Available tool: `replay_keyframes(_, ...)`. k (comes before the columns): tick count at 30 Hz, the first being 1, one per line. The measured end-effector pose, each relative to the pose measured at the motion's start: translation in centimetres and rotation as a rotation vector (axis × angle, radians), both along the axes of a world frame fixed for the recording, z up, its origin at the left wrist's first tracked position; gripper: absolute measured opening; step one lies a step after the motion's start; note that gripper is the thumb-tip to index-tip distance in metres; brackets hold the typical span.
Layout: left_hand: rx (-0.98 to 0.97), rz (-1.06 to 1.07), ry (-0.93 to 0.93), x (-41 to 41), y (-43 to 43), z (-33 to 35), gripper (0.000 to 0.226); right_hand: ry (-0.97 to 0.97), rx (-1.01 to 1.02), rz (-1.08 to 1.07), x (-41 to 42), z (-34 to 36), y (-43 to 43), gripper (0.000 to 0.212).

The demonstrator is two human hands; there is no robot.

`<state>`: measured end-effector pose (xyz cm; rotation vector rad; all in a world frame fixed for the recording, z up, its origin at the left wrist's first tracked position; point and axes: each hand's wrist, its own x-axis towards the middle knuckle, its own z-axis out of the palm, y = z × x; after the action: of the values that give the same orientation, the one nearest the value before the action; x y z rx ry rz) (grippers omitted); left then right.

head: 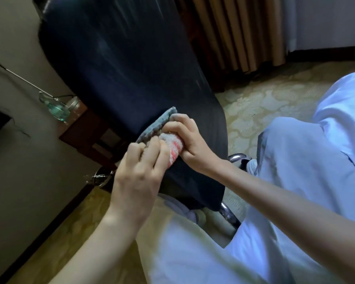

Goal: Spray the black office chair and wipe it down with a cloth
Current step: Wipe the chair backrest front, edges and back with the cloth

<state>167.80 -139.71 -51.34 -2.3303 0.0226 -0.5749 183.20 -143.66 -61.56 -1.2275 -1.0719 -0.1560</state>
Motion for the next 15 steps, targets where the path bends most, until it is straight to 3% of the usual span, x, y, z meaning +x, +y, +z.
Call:
replay_keyframes(9,-0.065,-0.034,0.090,1.9,0.7,-13.5,0.028,0.114,-0.238,-0.078,-0.7,-14.2,-0.6,0.025)
replay_keyframes(15,-0.123,0.077,0.220,2.8,-0.1,-18.0,0.045,0.094,-0.371,-0.085,-0.5,-18.4,-1.3,0.029)
